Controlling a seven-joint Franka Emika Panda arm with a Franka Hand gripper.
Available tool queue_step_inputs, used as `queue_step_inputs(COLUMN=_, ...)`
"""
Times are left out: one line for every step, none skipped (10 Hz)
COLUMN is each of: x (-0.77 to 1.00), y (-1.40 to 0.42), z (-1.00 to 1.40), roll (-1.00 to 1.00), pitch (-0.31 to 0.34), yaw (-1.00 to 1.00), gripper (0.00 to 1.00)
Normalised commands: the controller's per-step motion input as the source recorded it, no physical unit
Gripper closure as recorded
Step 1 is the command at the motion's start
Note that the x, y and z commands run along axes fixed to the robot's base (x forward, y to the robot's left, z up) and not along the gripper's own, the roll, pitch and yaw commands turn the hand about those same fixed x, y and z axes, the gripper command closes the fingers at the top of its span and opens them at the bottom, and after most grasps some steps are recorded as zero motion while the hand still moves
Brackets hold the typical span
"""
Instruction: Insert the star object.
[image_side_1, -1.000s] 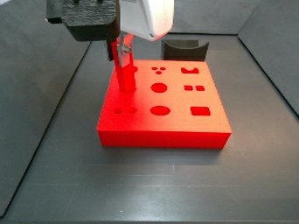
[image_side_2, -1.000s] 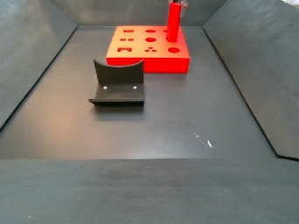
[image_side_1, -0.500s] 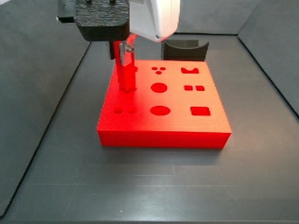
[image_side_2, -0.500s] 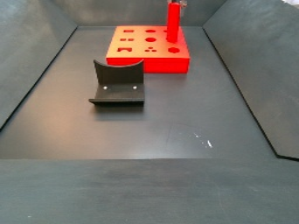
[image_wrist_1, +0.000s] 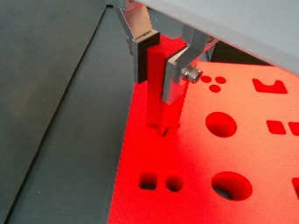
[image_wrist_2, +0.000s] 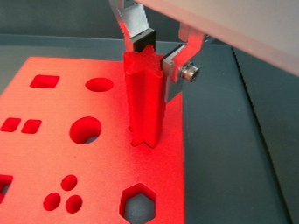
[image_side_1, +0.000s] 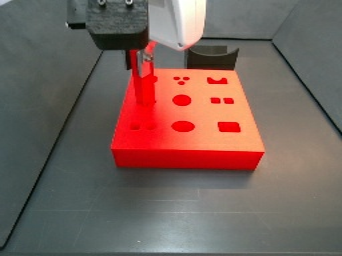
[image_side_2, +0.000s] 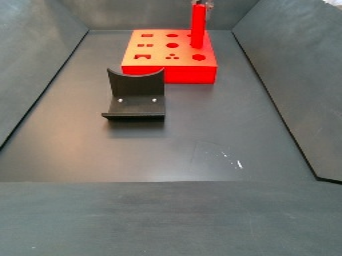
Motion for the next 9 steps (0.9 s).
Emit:
queue_step_inputs(x=0.19, y=-0.08, z=-0.16, roll=-0.04, pitch=0.000, yaw=0.05, gripper=1.00)
queue_step_inputs(x=0.00, y=0.00, z=-0.18, roll=0.00, pitch=0.003, yaw=0.02, gripper=1.00)
queue_step_inputs(x=0.00, y=0.00, z=0.00, roll=0.00, pitch=0.029, yaw=0.03, gripper=1.00)
queue_step_inputs(x=0.01, y=0.00, z=-0.06, roll=-0.02, pitch=0.000, yaw=0.00, gripper=1.00)
queue_step_inputs(x=0.25, y=0.01, z=-0.65, roll=-0.11, pitch=0.123, yaw=-0.19, gripper=1.00)
queue_step_inputs(x=0.14, y=0.00, z=-0.98, roll=0.00, pitch=0.100, yaw=-0.31, gripper=1.00)
queue_step_inputs(x=0.00, y=0.00, z=-1.00, roll=0.08, pitch=0.000, yaw=-0.33, gripper=1.00)
queue_step_inputs(x=0.00, y=0.00, z=-1.00, roll=0.06, pitch=-0.017, yaw=-0.31, gripper=1.00)
queue_step_inputs(x=0.00, y=0.00, z=-1.00, roll=0.12, pitch=-0.017, yaw=-0.26, gripper=1.00)
